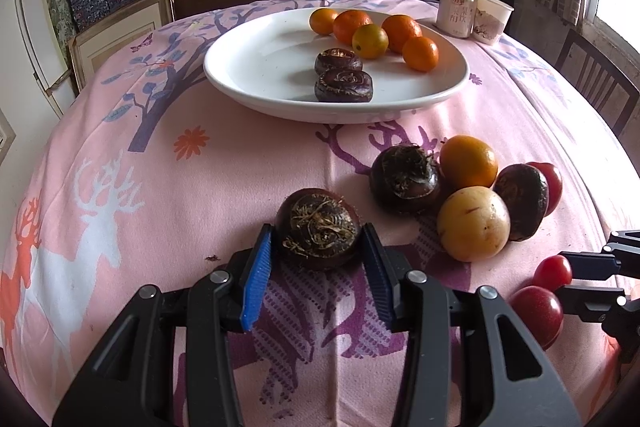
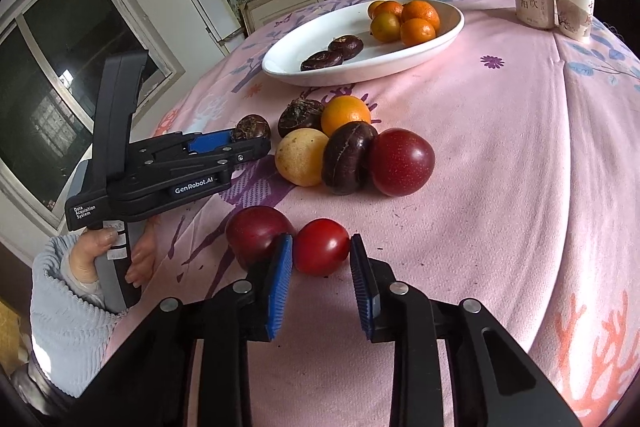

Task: Organize fruits
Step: 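Grasp a dark brown fruit with the left tool while the right tool grasps a red cherry tomato, then place both held fruits on the white plate and open both tools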

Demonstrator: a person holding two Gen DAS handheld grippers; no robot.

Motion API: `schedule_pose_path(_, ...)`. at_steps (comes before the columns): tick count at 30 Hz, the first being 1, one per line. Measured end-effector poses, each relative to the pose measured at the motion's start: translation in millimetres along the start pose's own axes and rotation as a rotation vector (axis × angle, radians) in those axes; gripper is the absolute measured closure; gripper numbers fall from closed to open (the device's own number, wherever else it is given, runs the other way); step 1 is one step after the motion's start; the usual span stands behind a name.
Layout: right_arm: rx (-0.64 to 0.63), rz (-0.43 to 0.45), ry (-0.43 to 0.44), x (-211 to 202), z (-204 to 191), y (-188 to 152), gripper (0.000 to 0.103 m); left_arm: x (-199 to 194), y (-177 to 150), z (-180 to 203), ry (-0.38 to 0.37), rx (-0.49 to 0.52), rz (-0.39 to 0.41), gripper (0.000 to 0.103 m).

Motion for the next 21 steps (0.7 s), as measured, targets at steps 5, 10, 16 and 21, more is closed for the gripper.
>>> schedule_pose_path(5, 0.009, 0.032, 0.015, -6.8, 0.6, 4.5, 0.075, -5.5, 3.1, -2.0, -0.013, -0.028, 0.022, 0.060)
schedule_pose_path(10, 0.024, 0.126, 0.002, -24.2, 8.0, 24.5, 0.075, -26.7, 23.0, -13.4, 0.005, -0.077, 0.104, 0.060)
schedule_pose_path(16, 0.018, 0.197, -0.048, -23.3, 18.1, 91.9, 0.075, -25.4, 80.0, -23.2, 0.027, -0.082, 0.156, 0.060)
schedule_pose_path(21, 0.026, 0.208, -0.086, 17.5, 22.7, 139.3, 0.075, 4.3, 112.5, -27.9, 0.021, -0.126, 0.150, 0.060)
Point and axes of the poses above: each gripper's, at about its wrist camera, not at the fingertips, and x roughly the way its jaws point, z to its right, y to its top, the point moved 9 cm from there along x, roughly the way its jaws point, and after that the axes turned 11 degrees about z, right-handed, at the moved point
